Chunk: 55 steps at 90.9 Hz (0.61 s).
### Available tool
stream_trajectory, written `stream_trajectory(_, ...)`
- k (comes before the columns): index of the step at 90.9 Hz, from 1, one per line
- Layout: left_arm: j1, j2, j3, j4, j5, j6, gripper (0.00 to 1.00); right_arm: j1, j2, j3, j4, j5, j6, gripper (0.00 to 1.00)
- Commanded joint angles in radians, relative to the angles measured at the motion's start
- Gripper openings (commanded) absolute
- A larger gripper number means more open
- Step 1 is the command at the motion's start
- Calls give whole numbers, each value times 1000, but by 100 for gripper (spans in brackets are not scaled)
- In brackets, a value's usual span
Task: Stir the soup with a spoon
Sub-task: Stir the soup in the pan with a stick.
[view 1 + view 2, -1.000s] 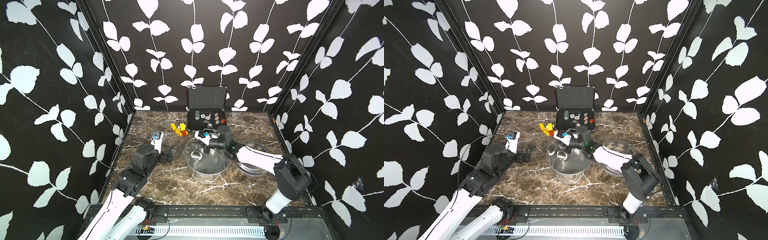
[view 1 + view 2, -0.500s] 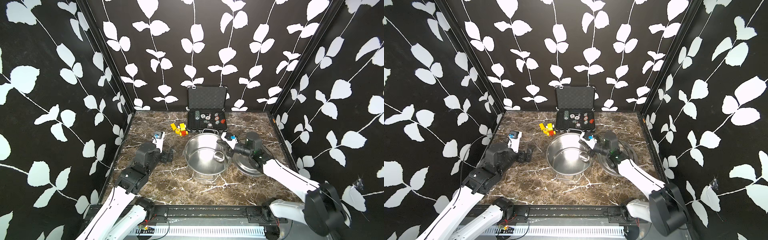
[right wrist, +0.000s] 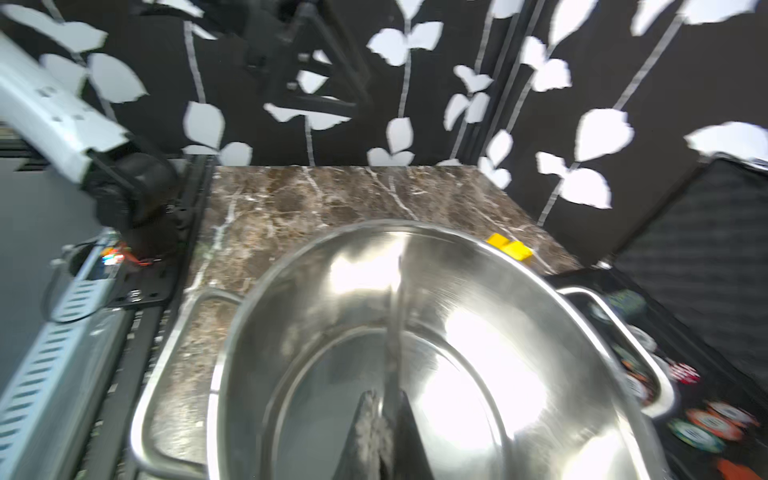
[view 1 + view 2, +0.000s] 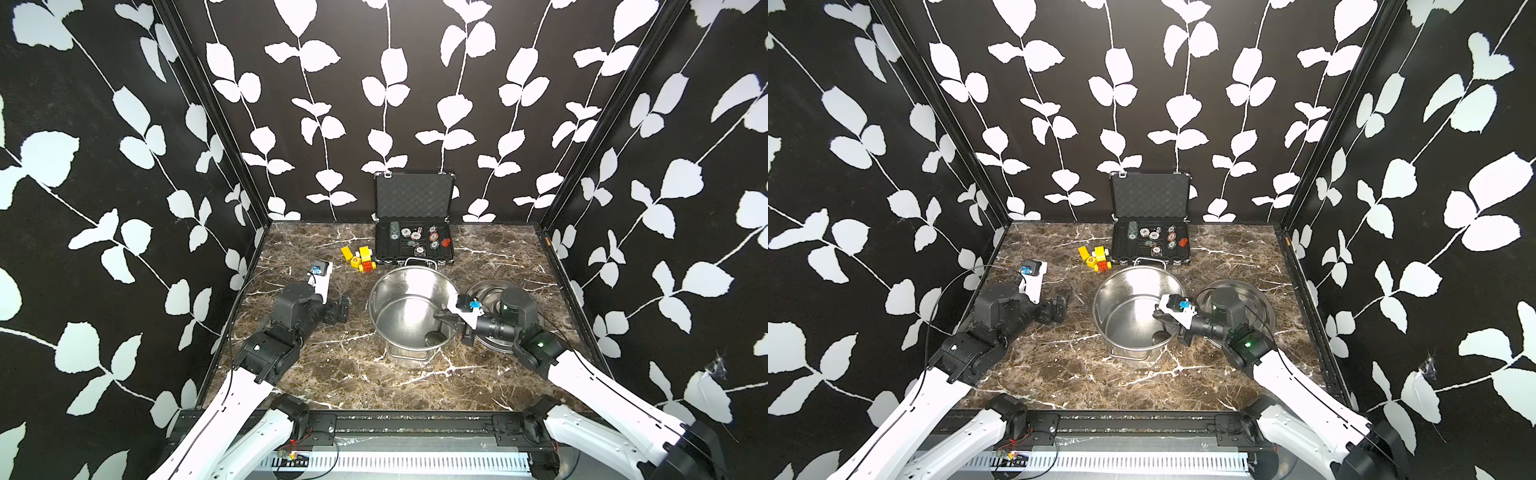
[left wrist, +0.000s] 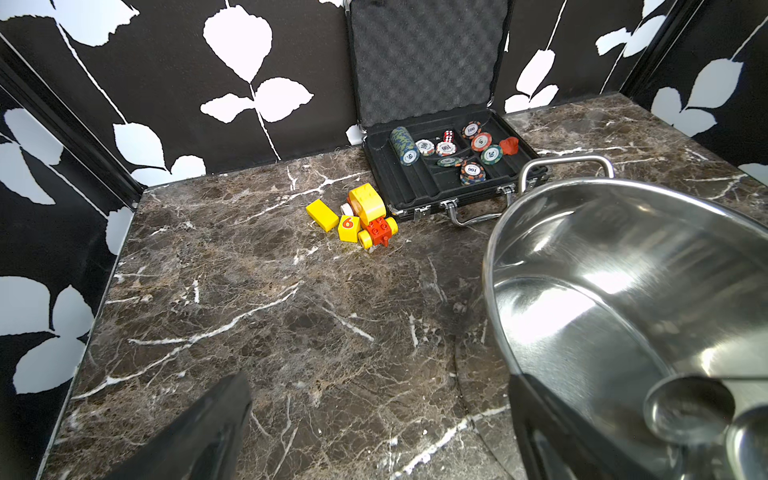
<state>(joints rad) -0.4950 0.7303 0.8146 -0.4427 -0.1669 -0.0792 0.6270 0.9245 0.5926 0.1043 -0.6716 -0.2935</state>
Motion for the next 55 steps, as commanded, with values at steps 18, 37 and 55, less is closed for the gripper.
stream_trajectory(18,-2,-14,19,10,14,-15,99,214,155,154,30,79,-26,0)
stream_trajectory(37,-2,-49,14,-13,0,-9,99,301,323,289,38,64,-94,0)
stream_trajectory(55,-2,-70,15,-32,-11,-4,99,312,474,407,80,29,-136,0)
